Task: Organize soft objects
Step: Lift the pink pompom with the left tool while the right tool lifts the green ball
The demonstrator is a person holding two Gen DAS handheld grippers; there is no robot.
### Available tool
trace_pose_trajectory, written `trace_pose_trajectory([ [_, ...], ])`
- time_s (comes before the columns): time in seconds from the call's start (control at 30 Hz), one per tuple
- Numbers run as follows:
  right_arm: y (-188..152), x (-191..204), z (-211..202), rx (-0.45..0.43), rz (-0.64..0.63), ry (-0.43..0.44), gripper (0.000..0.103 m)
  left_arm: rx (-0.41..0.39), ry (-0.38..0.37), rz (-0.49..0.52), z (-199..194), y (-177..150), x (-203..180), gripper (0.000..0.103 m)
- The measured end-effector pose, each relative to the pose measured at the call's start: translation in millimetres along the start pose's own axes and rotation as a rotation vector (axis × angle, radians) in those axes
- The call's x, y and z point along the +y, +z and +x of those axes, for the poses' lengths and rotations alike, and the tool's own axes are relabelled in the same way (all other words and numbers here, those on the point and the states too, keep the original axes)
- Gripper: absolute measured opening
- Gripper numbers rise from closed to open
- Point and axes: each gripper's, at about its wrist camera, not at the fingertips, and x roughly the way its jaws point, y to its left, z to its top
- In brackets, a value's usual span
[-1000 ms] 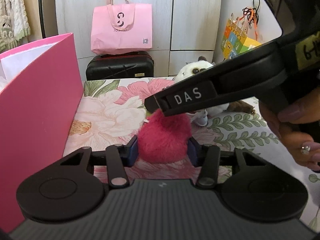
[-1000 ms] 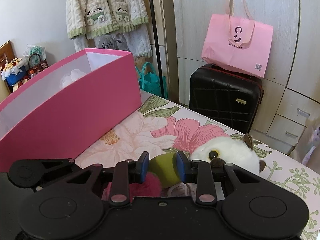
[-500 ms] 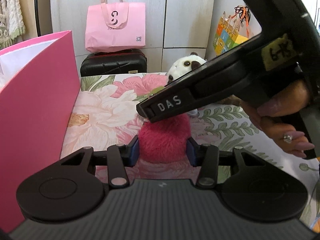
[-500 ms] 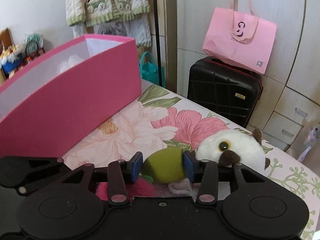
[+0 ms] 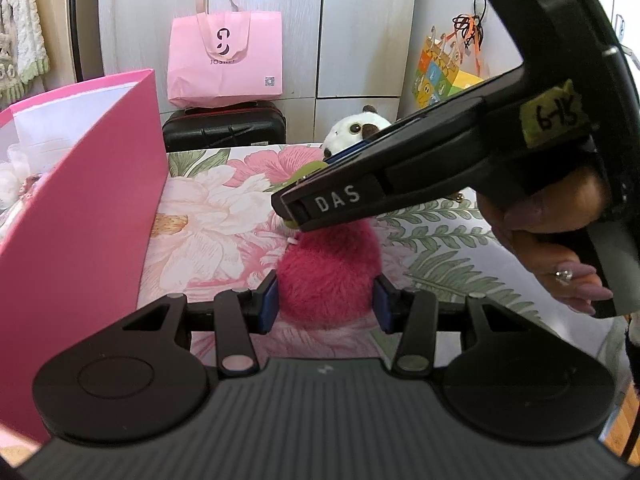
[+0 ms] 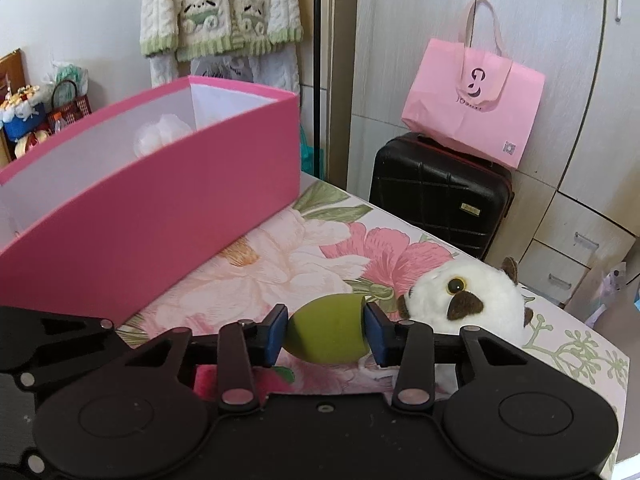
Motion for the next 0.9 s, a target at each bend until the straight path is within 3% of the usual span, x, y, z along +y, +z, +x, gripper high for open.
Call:
trace_pose_trajectory([
  [0.7,-28.6,21.3,-62.8,-0.037,0.053,-0.071,0.046,-0.031,-0.107,0.024,-81.0,-20.9,0.8,0.045],
  [0.9,-44.2,27.2,-79.8,-0.036,0.072,-0.087,0.046,-0.007,-0.119,0.018,-97.7,-30.1,8.1,0.045],
])
